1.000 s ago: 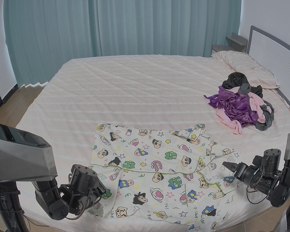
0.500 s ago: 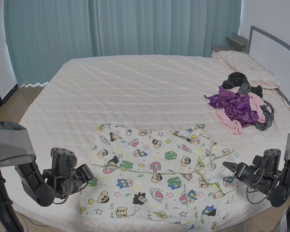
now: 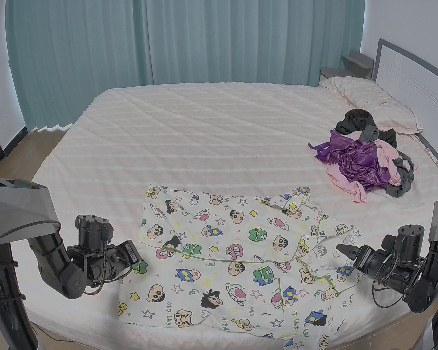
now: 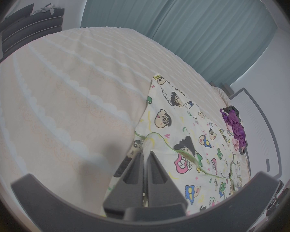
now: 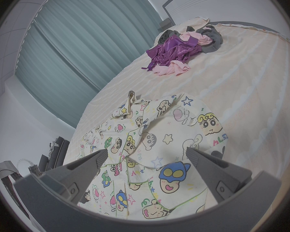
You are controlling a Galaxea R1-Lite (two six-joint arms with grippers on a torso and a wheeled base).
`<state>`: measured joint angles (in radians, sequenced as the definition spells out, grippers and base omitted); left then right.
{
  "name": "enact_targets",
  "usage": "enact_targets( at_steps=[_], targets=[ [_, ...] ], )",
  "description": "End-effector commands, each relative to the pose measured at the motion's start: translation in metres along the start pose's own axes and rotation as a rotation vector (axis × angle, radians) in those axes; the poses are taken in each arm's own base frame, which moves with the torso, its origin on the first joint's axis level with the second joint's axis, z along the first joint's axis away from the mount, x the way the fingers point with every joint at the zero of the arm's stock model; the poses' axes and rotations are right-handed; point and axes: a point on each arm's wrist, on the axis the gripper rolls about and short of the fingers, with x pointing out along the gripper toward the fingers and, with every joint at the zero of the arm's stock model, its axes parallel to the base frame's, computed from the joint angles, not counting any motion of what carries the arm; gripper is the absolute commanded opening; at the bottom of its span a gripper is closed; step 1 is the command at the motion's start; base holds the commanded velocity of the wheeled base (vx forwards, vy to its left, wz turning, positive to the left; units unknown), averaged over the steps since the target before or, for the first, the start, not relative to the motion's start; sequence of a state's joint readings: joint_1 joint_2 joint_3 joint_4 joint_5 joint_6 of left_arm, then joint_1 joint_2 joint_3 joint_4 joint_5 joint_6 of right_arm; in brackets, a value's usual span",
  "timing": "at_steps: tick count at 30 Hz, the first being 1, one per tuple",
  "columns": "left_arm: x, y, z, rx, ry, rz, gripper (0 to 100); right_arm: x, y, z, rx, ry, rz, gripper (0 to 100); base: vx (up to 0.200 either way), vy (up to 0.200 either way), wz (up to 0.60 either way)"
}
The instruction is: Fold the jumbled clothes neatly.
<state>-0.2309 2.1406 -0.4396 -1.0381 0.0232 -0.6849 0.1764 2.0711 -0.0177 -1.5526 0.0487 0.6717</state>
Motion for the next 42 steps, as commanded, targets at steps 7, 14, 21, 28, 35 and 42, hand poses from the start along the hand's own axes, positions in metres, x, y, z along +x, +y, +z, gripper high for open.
enact_targets(
  at_steps=[7, 14, 21, 28, 35, 42],
  targets=[
    [0.014, 0.012, -0.002, -0.012, 0.018, 0.043, 100, -0.002, -0.002, -0.002, 0.001, 0.011, -0.010, 100, 0.000, 0.000, 0.00],
    [0.016, 0.019, 0.016, -0.045, -0.035, 0.054, 100, -0.002, -0.002, -0.003, 0.003, 0.013, -0.012, 100, 0.000, 0.000, 0.00],
    [0.028, 0.006, 0.052, -0.064, -0.106, 0.027, 100, -0.002, 0.000, -0.005, -0.006, 0.019, -0.005, 100, 0.000, 0.000, 0.00],
    [0.047, -0.010, 0.063, -0.051, 0.019, -0.055, 100, -0.001, 0.001, -0.006, -0.009, 0.018, -0.011, 100, 0.000, 0.000, 0.00],
    [0.071, -0.015, 0.051, -0.001, 0.065, -0.072, 100, 0.000, 0.001, -0.008, -0.013, 0.026, -0.016, 100, 0.000, 0.000, 0.00],
    [0.077, -0.012, 0.046, 0.021, 0.089, -0.042, 100, 0.000, 0.000, -0.009, -0.014, 0.024, -0.026, 100, 0.000, 0.000, 0.00]
  ],
)
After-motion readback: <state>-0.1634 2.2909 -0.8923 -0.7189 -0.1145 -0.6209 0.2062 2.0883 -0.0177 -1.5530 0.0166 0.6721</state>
